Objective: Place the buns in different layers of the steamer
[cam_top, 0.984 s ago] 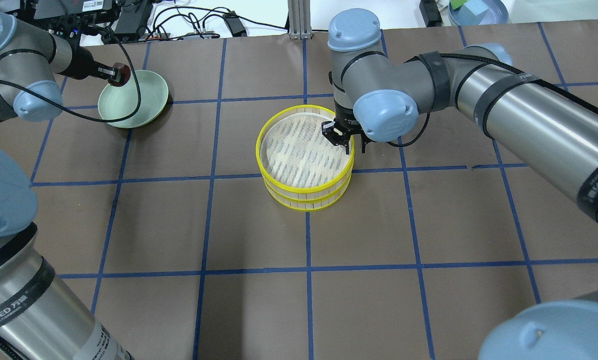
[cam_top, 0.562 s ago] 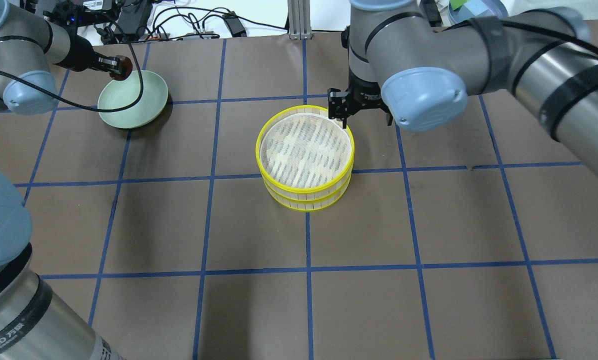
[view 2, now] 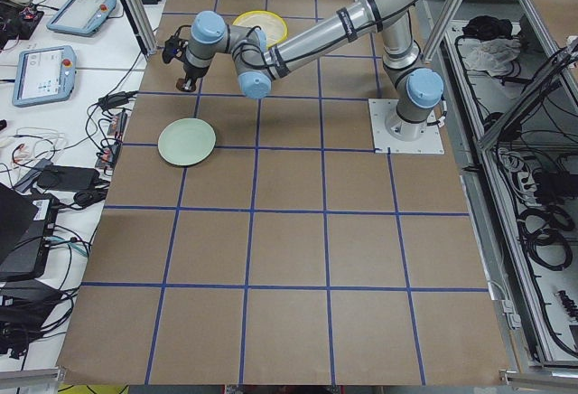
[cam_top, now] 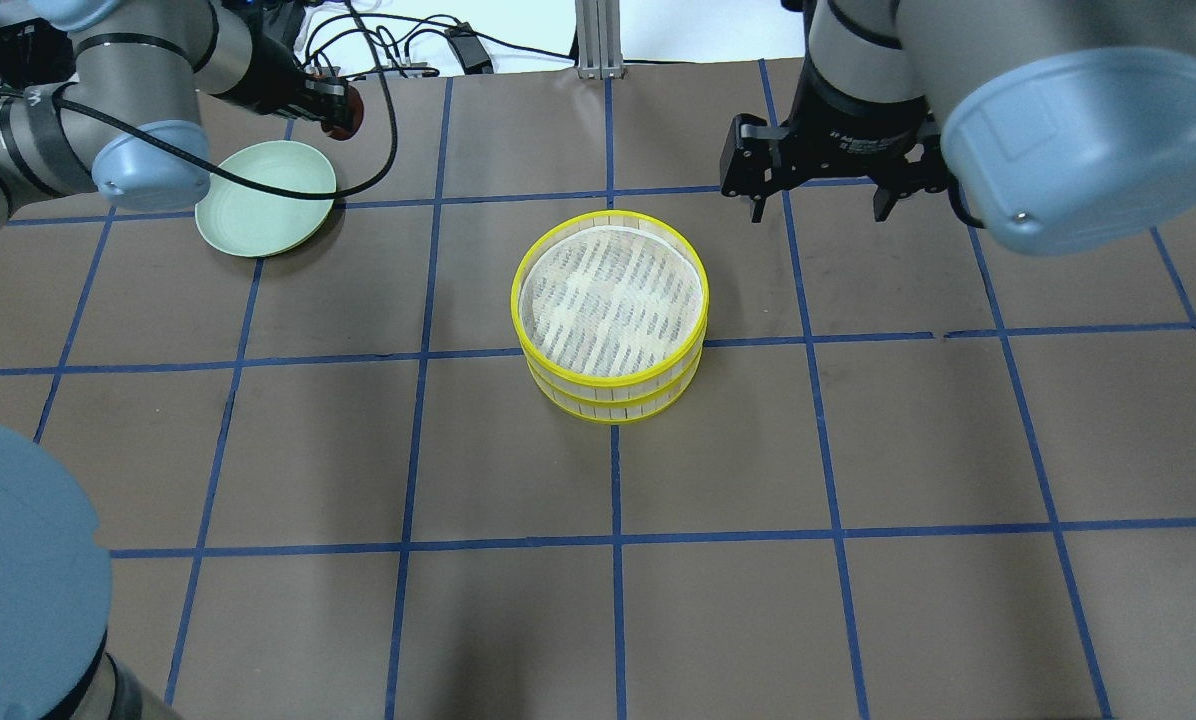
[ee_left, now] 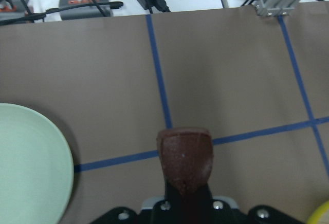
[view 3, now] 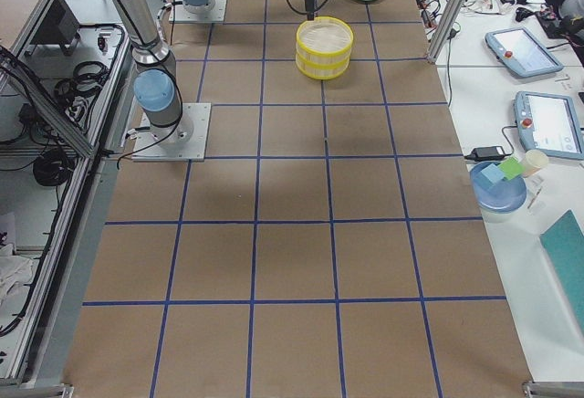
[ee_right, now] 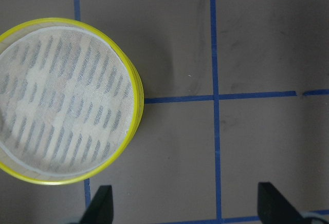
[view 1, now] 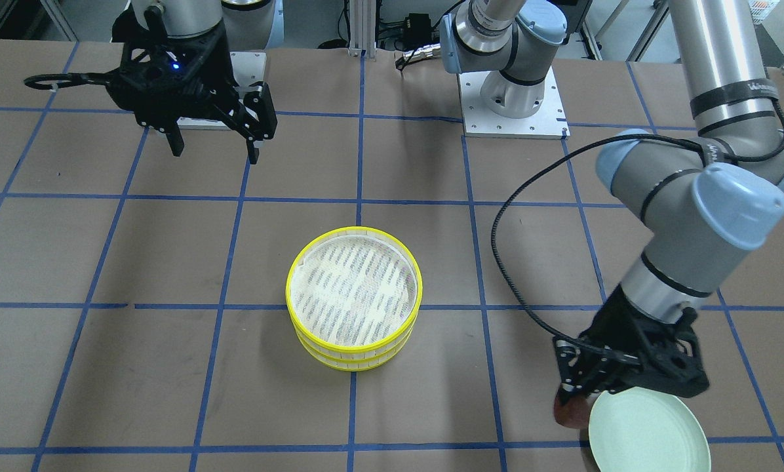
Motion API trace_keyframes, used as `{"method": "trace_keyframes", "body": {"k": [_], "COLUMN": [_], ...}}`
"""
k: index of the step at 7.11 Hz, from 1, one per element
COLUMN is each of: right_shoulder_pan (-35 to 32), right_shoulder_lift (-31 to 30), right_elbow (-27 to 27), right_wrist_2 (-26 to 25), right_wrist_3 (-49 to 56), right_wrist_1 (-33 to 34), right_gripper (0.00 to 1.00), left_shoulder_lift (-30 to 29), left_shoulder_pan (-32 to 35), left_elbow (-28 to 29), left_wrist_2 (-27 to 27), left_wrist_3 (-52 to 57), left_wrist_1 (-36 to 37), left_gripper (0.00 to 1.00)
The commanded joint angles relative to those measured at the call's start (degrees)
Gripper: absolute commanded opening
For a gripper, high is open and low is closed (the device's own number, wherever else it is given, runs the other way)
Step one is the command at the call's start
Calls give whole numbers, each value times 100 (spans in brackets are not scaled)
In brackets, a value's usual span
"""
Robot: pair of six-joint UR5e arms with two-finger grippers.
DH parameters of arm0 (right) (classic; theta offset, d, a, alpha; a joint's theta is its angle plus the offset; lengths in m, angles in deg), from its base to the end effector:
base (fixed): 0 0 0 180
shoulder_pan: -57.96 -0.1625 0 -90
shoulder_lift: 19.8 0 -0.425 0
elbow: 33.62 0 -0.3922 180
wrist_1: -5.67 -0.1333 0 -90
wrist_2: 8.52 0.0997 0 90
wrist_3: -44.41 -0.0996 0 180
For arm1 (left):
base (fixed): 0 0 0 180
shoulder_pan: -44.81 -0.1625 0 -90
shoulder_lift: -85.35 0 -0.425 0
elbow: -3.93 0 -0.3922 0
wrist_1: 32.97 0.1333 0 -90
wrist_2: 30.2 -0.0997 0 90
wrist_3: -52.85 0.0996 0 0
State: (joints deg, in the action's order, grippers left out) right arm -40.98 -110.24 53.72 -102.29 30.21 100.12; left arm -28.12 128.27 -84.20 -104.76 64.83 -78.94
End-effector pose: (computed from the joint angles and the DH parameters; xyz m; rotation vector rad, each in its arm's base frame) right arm 0.2030 -0.4745 0.5233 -0.1488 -3.0923 0.2206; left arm -0.0833 -0.6766 0.3573 -0.2136 -2.8681 0.6253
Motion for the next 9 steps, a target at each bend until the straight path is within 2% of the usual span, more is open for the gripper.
{"method": "trace_keyframes", "body": {"k": [1,2,4,6,7,8,9], "right_shoulder_pan": [305,305,297,288,288,279,279], "right_shoulder_lift": [-26,-53,-105,-88,-88,-53,-53], "right_elbow": [-331,-332,-306,-288,-279,-201,-122], "right_wrist_2": [174,175,184,184,184,201,193], "right_wrist_3": [-3,-12,-38,5,-3,-12,14], "right_wrist_1": [-269,-653,-1707,-1659,-1397,-742,-570], "right_gripper": [100,100,100,100,100,100,100], "left_shoulder_lift": [325,439,519,545,546,554,572], "left_shoulder_pan": [948,1405,2039,2322,2367,2359,2306], "left_elbow": [-204,-318,-738,-943,-952,-943,-926], "left_wrist_2": [-390,-479,-489,-480,-480,-489,-498], "left_wrist_3": [-1036,-1641,-1989,-2077,-2078,-2078,-2051], "left_wrist_1": [-69,-70,-184,-201,-236,-237,-280], "left_gripper": [0,0,0,0,31,96,100]}}
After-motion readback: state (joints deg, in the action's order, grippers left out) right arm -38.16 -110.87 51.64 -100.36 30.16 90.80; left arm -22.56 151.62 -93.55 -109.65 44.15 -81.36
